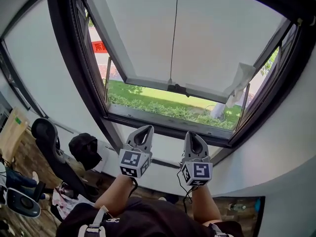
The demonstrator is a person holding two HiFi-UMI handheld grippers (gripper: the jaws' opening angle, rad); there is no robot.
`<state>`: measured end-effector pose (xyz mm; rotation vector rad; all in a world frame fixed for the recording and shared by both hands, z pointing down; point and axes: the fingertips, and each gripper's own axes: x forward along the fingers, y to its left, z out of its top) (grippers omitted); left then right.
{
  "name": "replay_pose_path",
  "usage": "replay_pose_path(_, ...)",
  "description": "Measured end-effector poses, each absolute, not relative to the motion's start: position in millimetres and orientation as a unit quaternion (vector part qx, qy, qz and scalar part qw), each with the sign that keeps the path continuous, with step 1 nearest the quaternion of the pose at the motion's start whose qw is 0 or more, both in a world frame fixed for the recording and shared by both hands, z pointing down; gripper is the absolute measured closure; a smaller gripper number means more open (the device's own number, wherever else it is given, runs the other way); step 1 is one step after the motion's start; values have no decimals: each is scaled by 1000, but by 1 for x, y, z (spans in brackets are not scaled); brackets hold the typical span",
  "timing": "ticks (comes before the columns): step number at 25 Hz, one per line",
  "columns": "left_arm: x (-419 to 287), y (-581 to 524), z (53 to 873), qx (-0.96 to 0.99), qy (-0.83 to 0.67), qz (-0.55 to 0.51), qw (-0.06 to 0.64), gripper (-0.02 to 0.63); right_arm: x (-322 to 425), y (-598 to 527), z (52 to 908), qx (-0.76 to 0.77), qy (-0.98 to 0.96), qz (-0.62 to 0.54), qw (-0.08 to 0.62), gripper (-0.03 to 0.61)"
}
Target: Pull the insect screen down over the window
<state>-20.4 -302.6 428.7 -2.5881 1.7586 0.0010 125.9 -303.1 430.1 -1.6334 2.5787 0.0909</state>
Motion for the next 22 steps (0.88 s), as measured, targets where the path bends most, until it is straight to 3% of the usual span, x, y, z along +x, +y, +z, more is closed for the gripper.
replay_pose_path(10, -60, -341, 401, -822, 565, -12, 65, 606, 115, -325, 404, -556, 827, 68, 54, 574)
replay_pose_path(18, -97, -361, 317, -794, 556, -62, 239, 603, 133, -332, 340, -580, 789, 202, 7, 571)
replay_pose_path(19, -99, -363, 306, -788, 553, -74, 261, 584, 134, -333, 328, -577, 786, 222, -2, 566)
replay_pose_path(21, -105, -366, 291, -779, 544, -100, 294, 480, 137, -333, 308, -566, 783, 257, -25, 492)
replay_pose_path(22, -107, -367, 285, -776, 539, -112, 309, 461, 140, -332, 298, -563, 779, 274, -39, 459)
